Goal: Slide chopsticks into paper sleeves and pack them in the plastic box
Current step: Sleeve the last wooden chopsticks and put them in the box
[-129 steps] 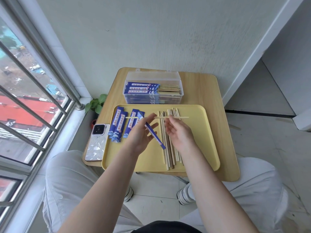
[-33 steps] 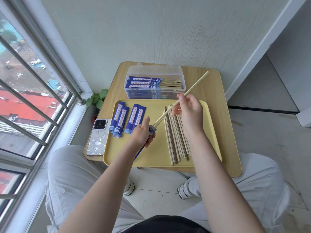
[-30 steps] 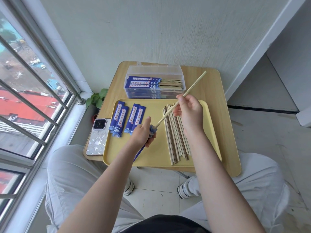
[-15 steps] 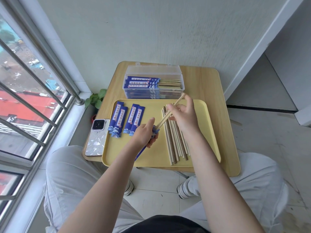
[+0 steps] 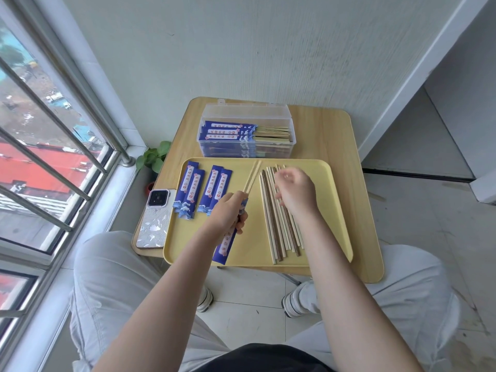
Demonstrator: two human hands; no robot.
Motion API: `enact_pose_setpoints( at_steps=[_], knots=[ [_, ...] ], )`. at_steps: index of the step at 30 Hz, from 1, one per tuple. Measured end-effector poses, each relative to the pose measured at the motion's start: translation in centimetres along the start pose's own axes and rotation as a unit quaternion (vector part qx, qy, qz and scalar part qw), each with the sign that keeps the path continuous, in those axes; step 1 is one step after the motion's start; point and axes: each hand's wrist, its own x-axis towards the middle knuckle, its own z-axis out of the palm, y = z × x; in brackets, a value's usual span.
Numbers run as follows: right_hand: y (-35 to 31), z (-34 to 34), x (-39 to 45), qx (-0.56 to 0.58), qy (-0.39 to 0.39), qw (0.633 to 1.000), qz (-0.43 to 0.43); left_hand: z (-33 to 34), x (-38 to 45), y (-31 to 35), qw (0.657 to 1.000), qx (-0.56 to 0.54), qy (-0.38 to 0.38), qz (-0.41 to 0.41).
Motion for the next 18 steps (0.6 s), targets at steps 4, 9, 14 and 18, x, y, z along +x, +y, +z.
enact_pose_setpoints(
  at_steps=[4, 9, 14, 18],
  knots=[
    [1.9, 1.7, 0.2, -0.322, -0.092, 0.942, 0.018, -0.1, 0.3, -0.4, 0.999, -0.024, 0.044, -0.011],
    [1.7, 3.4, -0.1, -0.433, -0.124, 0.891, 0.047, -0.4, 0.8, -1.1, 0.991, -0.079, 0.098, -0.049],
    [1.9, 4.0, -0.1, -0.446, -0.117, 0.887, 0.030, -1.1, 1.4, -2.4, 0.989, -0.100, 0.092, -0.060],
    [1.8, 3.9, -0.3, -0.446, -0.109, 0.888, 0.028, -1.3, 1.6, -2.5, 0.985, -0.113, 0.112, -0.064]
  ],
)
